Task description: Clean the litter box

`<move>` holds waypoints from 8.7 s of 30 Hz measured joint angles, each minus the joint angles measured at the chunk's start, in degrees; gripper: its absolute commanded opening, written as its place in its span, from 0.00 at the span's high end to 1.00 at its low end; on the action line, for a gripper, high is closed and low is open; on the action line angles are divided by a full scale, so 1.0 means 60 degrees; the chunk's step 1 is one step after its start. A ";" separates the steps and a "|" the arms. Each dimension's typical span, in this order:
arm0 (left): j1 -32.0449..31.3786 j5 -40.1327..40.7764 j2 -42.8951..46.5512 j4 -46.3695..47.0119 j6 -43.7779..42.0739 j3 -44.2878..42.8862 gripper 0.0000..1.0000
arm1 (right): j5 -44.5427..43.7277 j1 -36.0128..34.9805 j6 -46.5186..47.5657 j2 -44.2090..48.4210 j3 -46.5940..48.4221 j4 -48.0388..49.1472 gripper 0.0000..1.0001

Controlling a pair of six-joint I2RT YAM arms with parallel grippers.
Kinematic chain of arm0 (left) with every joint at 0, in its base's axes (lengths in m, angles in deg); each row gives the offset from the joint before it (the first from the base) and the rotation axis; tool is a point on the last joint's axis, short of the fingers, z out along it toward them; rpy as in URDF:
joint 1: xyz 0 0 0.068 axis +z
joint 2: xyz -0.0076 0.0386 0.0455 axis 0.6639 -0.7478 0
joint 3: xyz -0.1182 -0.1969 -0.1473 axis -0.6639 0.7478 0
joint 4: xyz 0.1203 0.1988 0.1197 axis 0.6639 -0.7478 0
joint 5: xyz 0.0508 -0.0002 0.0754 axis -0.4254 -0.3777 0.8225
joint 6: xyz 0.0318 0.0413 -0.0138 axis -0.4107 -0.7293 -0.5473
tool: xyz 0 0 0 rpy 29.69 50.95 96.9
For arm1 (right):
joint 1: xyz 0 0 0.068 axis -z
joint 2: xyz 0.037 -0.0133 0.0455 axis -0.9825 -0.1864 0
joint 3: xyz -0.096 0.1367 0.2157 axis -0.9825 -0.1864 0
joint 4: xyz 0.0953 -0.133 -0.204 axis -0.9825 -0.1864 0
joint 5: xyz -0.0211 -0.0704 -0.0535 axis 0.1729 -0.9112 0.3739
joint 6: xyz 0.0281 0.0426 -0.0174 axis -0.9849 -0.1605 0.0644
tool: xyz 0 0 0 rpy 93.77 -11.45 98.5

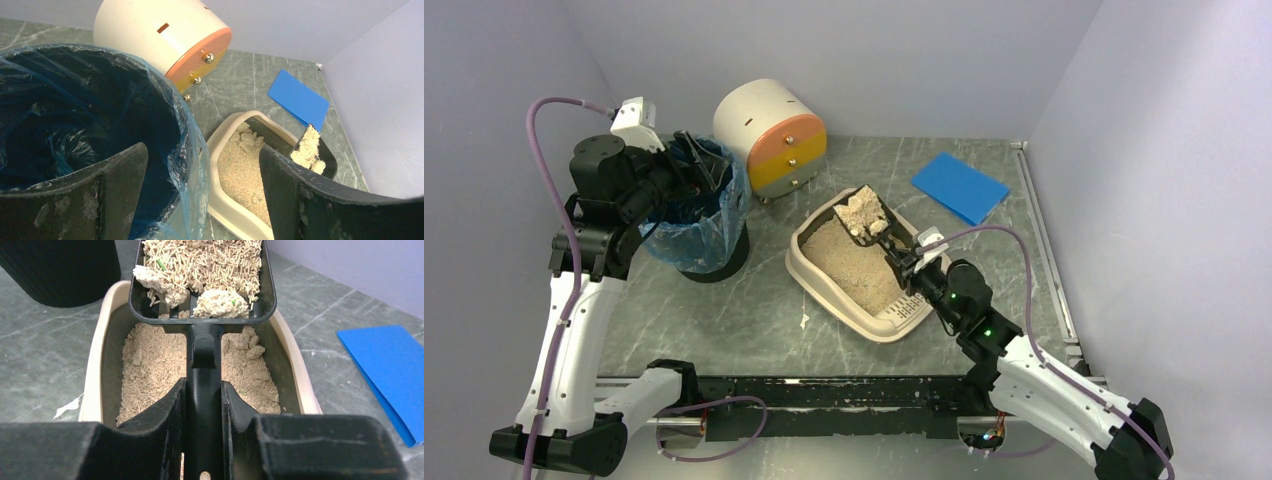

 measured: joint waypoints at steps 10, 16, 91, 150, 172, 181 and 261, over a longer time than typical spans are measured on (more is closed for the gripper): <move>0.0000 0.0000 0.0000 0.0000 0.0000 0.0000 0.14 | 0.0073 -0.0007 0.0047 -0.0776 0.0364 -0.0357 1.00; 0.0000 -0.0004 -0.0007 0.0000 0.0004 0.0000 0.14 | -0.0164 -0.0331 -0.0073 -0.1770 0.0678 -0.0856 1.00; 0.0000 -0.0007 -0.0080 0.0004 0.0044 0.0007 0.13 | -0.1931 -0.0674 0.2142 -0.2269 0.2248 -0.2776 1.00; 0.0000 -0.0044 0.0055 -0.0215 0.0047 -0.0375 0.14 | 0.1184 0.0492 -0.3938 -0.2473 0.2714 -0.4557 1.00; 0.0000 -0.0051 0.0127 -0.0204 0.0051 -0.0120 0.14 | 0.0750 0.0543 -0.0215 -0.1311 0.1708 -0.2506 1.00; 0.0000 -0.0058 0.0127 -0.0208 0.0051 -0.0109 0.14 | -0.0025 -0.0033 0.1435 -0.1636 0.1654 -0.1920 1.00; 0.0000 -0.0033 0.0095 -0.0437 0.0033 -0.0226 0.13 | -0.1144 -0.1122 0.0284 -0.2361 0.2033 -0.3013 1.00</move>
